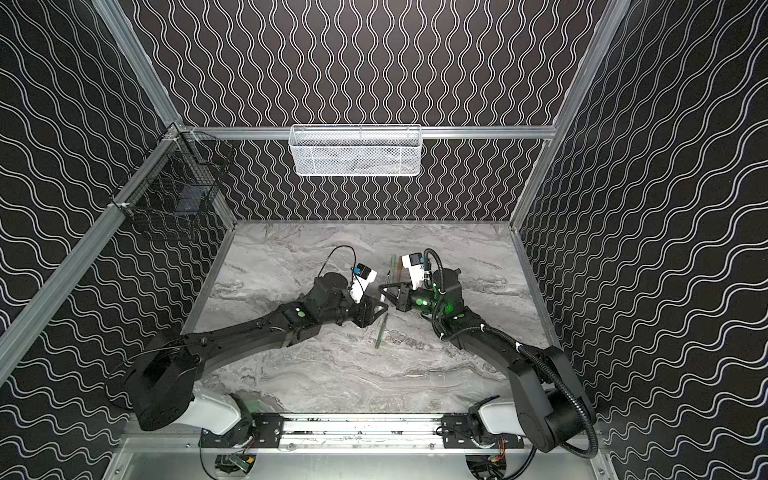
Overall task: Insert the pens into the pen caps
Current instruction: 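Lift the pink pen upright with the left gripper toward the right gripper, then hold the pink pen upright with left gripper while right gripper moves over pink cap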
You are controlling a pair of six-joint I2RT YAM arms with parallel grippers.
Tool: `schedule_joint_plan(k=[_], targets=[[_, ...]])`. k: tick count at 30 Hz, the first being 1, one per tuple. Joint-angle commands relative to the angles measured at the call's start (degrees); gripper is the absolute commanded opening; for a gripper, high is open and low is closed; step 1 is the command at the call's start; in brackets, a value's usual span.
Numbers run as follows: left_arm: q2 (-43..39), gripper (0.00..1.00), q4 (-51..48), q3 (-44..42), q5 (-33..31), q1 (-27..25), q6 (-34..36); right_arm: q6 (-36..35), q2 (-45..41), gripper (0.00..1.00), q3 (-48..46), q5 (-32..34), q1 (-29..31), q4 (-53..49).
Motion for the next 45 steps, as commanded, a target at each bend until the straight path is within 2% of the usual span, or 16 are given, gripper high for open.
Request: schedule_joint_plan(k=[1, 6, 14, 18, 22, 25, 29, 31, 33, 36, 41, 45], targets=[[0.75, 0.36, 3.72, 0.07, 1.39, 0.00, -1.17, 0.52, -0.04, 0.03, -0.04, -0.57, 0.12, 1.72], [1.47, 0.29, 4.61, 0.14, 1.45, -0.02, -1.11, 0.75, -0.13, 0.03, -0.06, -0.92, 0.07, 1.90], [2.18, 0.11, 6.04, 0.43, 1.26, 0.01, -2.03, 1.40, -0.17, 0.05, -0.24, -1.34, 0.11, 2.64], [1.79, 0.08, 5.48, 0.62, 0.15, -0.01, -1.82, 1.34, -0.91, 0.30, -0.33, -1.24, 0.09, 2.31], [0.59, 0.06, -0.67, 2.79, -3.59, 0.10, 0.77, 1.17, -5.65, 0.44, -2.88, 4.75, 0.12, 2.68], [-0.70, 0.07, -4.68, 4.92, -6.29, 0.87, 3.82, 1.20, -10.28, 0.48, -5.52, 10.42, 0.10, 3.12], [-1.47, 0.05, -10.99, 10.60, -8.44, 1.93, 8.84, 2.23, -13.99, 0.48, -8.06, 17.12, -0.04, 4.56], [-1.59, 0.04, -14.27, 14.35, -9.32, 1.89, 11.68, 2.08, -15.42, 0.48, -6.76, 20.87, -0.15, 0.44], [-2.60, 0.04, -14.64, 16.00, -9.05, 1.96, 13.81, 0.53, -15.66, 0.48, -2.79, 24.60, -0.15, -8.17], [-4.94, 0.04, -10.79, 14.20, -7.87, 1.95, 14.42, 0.88, -14.63, 0.47, 2.70, 28.56, -0.15, -20.79], [-7.86, 0.04, -9.30, 12.72, -6.73, 1.87, 15.81, 2.54, -14.70, 0.45, 1.63, 30.14, -0.17, -29.26], [-11.11, 0.04, -8.72, 10.71, -7.08, 1.60, 16.56, 3.04, -14.03, 0.43, 3.75, 39.00, -0.41, -42.17]])
